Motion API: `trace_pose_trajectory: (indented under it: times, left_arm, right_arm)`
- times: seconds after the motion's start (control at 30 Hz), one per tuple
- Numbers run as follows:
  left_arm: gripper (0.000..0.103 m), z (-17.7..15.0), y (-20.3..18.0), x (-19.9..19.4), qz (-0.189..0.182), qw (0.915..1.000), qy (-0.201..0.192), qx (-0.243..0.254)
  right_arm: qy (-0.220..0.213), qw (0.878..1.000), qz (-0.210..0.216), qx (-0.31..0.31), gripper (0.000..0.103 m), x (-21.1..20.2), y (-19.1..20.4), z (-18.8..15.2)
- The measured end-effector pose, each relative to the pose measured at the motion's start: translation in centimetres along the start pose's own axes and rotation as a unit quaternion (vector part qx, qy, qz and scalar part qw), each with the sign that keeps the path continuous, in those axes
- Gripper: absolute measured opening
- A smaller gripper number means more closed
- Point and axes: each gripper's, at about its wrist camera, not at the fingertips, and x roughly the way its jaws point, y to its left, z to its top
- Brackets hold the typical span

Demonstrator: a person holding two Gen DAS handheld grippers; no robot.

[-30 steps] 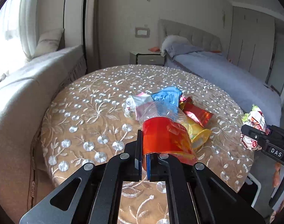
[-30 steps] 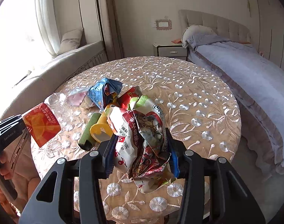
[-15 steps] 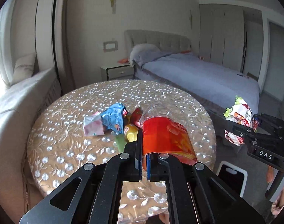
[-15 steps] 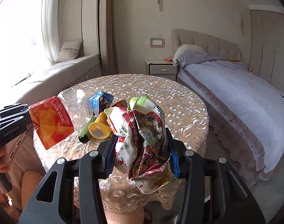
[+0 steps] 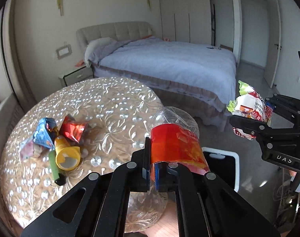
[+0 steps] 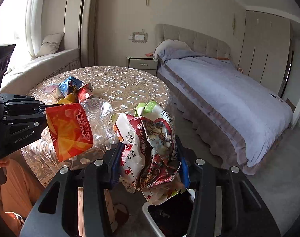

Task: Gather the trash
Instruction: 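Carry the bottle and snack bag over the bin and open both tools, then move both open tools back over the table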

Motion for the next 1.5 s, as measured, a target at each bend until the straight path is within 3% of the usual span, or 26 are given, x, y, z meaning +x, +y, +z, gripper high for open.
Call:
trace_pose_trajectory:
  times: [0.23, 0.47, 0.87, 0.93, 0.97, 1.03, 1.07, 1.17, 1.3, 1.5]
  left_arm:
    - [0.002, -0.3, -6.1, 5.2, -0.053, 0.9946, 0.048, 0.076]
    - [0.002, -1.9, -10.9, 11.2, -0.097, 0.9790, 0.111, 0.141]
    - [0.002, -6.6, -17.0, 22.6, -0.151, 0.9311, 0.232, 0.237]
    - [0.004, -7.1, -17.7, 23.9, -0.171, 0.9203, 0.252, 0.246]
    - [0.009, -7.4, -18.0, 24.4, -0.182, 0.9138, 0.261, 0.252]
    - [0.078, -8.3, -18.7, 25.6, -0.189, 0.9030, 0.279, 0.266]
    - [0.095, -8.7, -18.9, 25.9, -0.182, 0.9045, 0.272, 0.273]
    - [0.098, -9.5, -19.7, 26.5, -0.181, 0.9005, 0.263, 0.296]
    - [0.098, -9.0, -20.0, 26.1, -0.195, 0.8990, 0.252, 0.301]
    - [0.098, -8.0, -19.5, 23.9, -0.197, 0.9069, 0.229, 0.294]
  right_arm:
    - [0.050, 0.998, -0.034, -0.008, 0.048, 0.8, -3.3, -4.5]
    - [0.120, 0.992, -0.043, -0.005, 0.049, 3.9, -6.6, -9.5]
    - [0.242, 0.970, -0.021, -0.015, 0.049, 10.9, -10.2, -17.2]
    - [0.251, 0.968, -0.010, -0.016, 0.055, 11.6, -10.6, -18.2]
    - [0.254, 0.967, -0.006, -0.018, 0.073, 11.7, -10.7, -18.7]
    - [0.256, 0.966, -0.014, -0.032, 0.099, 12.0, -10.9, -19.9]
    - [0.265, 0.963, -0.013, -0.039, 0.099, 12.2, -10.9, -20.4]
    - [0.290, 0.956, -0.010, -0.045, 0.099, 12.5, -10.9, -21.4]
    - [0.293, 0.955, -0.015, -0.047, 0.099, 12.4, -10.8, -21.8]
    - [0.276, 0.960, -0.023, -0.049, 0.099, 11.6, -10.8, -20.8]
